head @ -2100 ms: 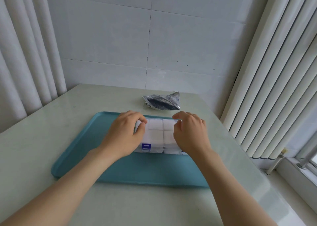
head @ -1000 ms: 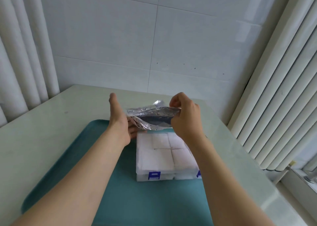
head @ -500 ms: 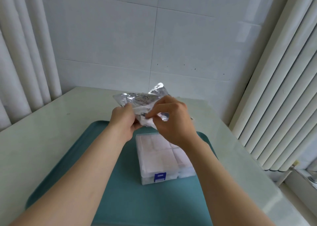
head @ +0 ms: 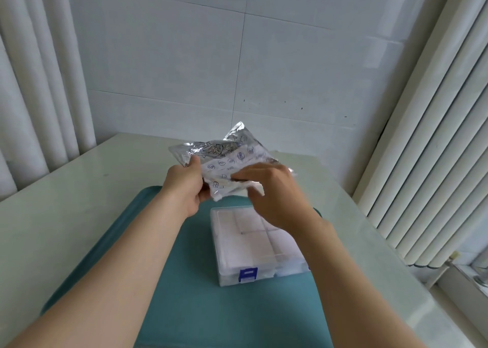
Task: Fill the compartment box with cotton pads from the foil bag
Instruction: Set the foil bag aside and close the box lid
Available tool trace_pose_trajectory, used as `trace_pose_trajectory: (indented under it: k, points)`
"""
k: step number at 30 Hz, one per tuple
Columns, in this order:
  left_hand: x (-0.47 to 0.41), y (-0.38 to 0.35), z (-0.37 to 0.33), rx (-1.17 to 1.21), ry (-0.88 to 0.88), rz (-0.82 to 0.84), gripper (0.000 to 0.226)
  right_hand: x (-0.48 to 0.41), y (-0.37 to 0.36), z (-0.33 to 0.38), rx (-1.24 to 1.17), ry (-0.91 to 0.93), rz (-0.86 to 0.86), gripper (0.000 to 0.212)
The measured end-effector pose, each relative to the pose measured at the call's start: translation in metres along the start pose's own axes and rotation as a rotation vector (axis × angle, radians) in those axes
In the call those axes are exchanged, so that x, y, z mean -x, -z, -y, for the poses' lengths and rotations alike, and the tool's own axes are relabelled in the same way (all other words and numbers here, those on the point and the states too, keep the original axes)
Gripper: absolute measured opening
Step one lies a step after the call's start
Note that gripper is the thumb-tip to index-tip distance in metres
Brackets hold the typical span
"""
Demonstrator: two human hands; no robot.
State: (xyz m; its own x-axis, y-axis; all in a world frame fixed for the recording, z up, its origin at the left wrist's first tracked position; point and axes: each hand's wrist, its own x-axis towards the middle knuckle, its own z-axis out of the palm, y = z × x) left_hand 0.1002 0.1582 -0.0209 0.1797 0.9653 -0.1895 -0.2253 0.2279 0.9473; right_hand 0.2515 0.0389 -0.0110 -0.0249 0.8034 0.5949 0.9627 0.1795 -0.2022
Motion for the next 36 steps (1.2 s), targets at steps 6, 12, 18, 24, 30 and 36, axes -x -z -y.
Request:
trace_pose_trajectory:
  k: [6,12,18,24,30,36]
  points:
    - [-0.009,0.014,0.002,-0.206,-0.121,-0.134,0.038,0.004,-0.003,-0.008,0.065,-0.062,-0.048,0.036]
    - [-0.005,0.015,0.003,-0.116,-0.035,-0.031,0.04,0.008,0.005,-0.018,0.077,-0.145,-0.064,0.041]
    - [0.004,0.007,-0.008,-0.161,-0.038,0.05,0.037,0.009,0.002,-0.022,0.237,-0.177,-0.037,0.047]
    - [0.021,0.005,0.0,-0.622,-0.437,0.161,0.023,0.013,-0.002,-0.024,0.206,-0.37,0.053,0.043]
    - [0.011,0.0,0.015,-0.853,-0.682,0.124,0.01,0.012,-0.006,-0.025,0.022,-0.397,0.104,0.048]
    - [-0.003,0.003,0.03,-1.111,-0.631,0.257,0.031,0.015,-0.005,-0.028,0.055,-0.472,0.038,0.058]
